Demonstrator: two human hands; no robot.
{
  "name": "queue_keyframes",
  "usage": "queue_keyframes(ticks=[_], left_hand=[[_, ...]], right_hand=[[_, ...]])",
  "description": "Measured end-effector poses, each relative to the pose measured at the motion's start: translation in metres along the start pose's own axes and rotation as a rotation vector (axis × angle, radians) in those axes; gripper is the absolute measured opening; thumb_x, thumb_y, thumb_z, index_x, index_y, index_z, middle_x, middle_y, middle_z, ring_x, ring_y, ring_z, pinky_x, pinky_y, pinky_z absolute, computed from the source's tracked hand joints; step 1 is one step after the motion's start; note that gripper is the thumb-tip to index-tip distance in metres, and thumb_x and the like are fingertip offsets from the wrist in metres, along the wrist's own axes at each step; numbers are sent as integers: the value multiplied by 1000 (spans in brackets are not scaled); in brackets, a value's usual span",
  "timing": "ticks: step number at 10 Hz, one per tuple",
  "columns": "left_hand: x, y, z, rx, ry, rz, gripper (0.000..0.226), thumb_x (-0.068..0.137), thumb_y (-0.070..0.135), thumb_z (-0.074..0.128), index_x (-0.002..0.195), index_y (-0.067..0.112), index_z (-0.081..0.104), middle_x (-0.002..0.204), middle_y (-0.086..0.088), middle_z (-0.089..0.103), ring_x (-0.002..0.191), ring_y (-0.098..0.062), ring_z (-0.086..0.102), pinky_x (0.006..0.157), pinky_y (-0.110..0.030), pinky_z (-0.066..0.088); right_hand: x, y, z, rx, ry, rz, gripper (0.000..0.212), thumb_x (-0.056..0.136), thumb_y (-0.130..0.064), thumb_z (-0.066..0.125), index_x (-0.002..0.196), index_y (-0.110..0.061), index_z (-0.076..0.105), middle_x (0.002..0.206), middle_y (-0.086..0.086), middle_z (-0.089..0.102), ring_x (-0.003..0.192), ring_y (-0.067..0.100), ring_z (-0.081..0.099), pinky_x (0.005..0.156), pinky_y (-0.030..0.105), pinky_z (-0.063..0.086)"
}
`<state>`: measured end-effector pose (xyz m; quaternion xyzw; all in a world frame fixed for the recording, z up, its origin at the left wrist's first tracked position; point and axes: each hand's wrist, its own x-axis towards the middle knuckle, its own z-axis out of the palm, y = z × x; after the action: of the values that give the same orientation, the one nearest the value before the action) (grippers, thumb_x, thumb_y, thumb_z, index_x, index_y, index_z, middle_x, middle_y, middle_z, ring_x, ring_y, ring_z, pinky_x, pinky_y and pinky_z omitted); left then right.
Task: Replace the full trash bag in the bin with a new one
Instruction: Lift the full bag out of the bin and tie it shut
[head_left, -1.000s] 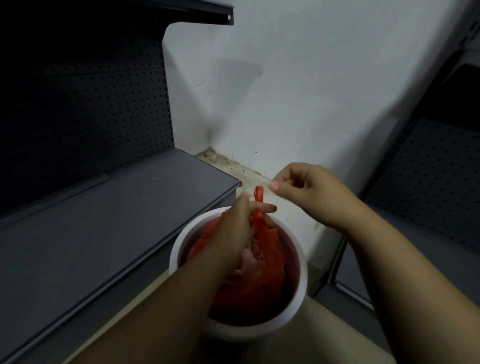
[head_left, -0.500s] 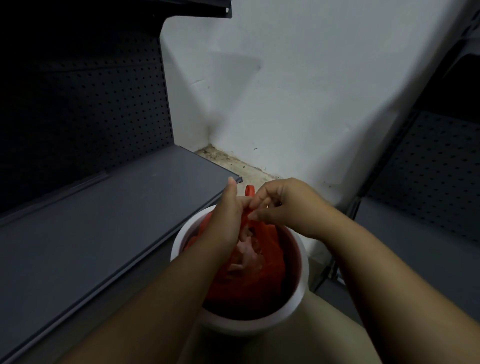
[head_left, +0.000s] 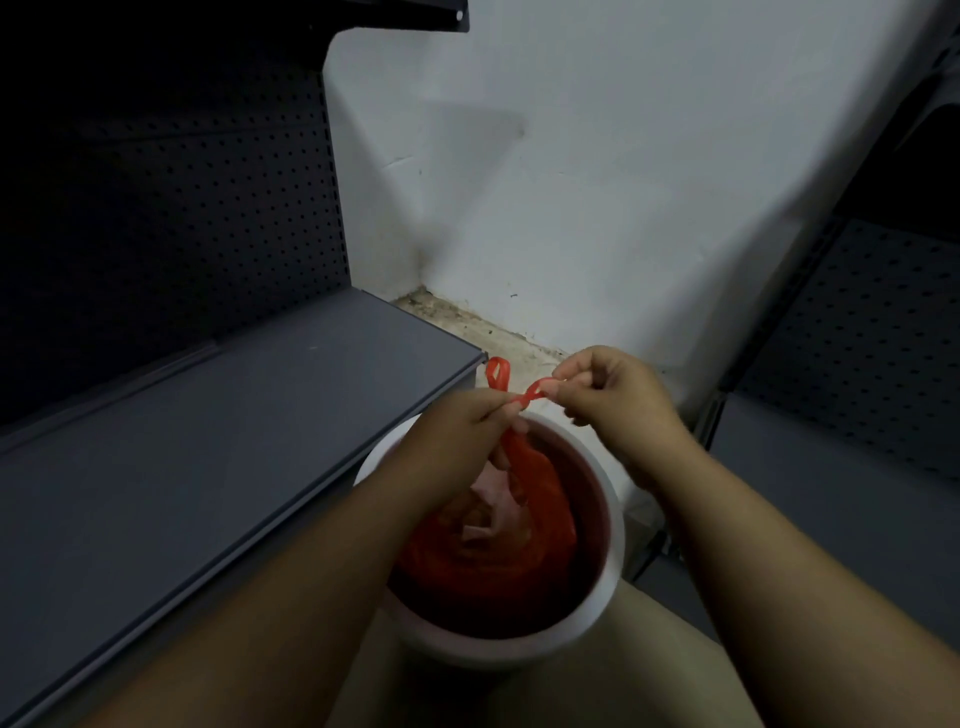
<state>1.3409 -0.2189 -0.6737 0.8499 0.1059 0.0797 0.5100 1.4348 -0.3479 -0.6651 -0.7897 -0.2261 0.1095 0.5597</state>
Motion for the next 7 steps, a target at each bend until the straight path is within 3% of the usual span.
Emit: queue_keyframes(ticks=[1, 2, 3, 4, 5, 6, 7], left_hand=[[3, -8, -1, -5, 70, 25, 24, 93, 21, 47, 103, 27, 67, 65, -7, 65, 53, -5, 54, 59, -22, 42], [6, -12, -2, 30, 177, 7, 24, 88, 16, 56, 108, 20, 69, 67, 4, 65, 52, -2, 55, 54, -5, 41], [6, -14, -3, 185, 221, 2, 21, 85, 20, 60, 104, 19, 70, 94, -4, 71, 76, -13, 61, 75, -21, 49], [5, -12, -3, 588, 84, 72, 21, 91, 27, 50, 99, 22, 69, 94, -4, 70, 86, -19, 61, 79, -30, 46], [3, -10, -5, 744, -45, 61, 28, 94, 31, 40, 73, 22, 57, 71, 2, 53, 73, -17, 50, 69, -29, 35], [3, -6, -9, 547, -132, -56, 32, 94, 22, 36, 66, 12, 46, 72, -3, 49, 73, -20, 48, 62, -32, 33], [3, 0, -12, 421, -161, -146, 27, 95, 15, 39, 81, 3, 58, 80, -9, 58, 76, -21, 56, 64, -26, 43]], right_hand=[[-13, 12, 16, 205, -280, 83, 18, 85, -1, 63, 96, -15, 59, 77, -4, 71, 71, 7, 68, 67, 18, 53], [-19, 19, 25, -282, -516, -12, 30, 86, -18, 66, 115, -19, 61, 114, 2, 68, 105, 16, 63, 93, 31, 49], [-16, 18, 32, -603, -423, -58, 37, 83, -26, 68, 118, -19, 63, 118, 3, 66, 105, 19, 60, 83, 24, 43], [-13, 19, 35, -698, -308, -59, 16, 85, -16, 60, 99, -13, 69, 98, 11, 69, 91, 26, 61, 69, 26, 39], [-11, 26, 28, -730, -183, -80, 6, 82, -15, 60, 84, -10, 61, 82, 6, 60, 81, 24, 56, 62, 29, 36], [-17, 30, 27, -731, -187, -190, 17, 81, -23, 63, 97, -21, 57, 99, 2, 59, 93, 20, 54, 69, 27, 38], [-26, 21, 26, -726, -172, -346, 45, 77, -33, 71, 118, -23, 54, 115, 2, 56, 107, 20, 50, 85, 33, 44]])
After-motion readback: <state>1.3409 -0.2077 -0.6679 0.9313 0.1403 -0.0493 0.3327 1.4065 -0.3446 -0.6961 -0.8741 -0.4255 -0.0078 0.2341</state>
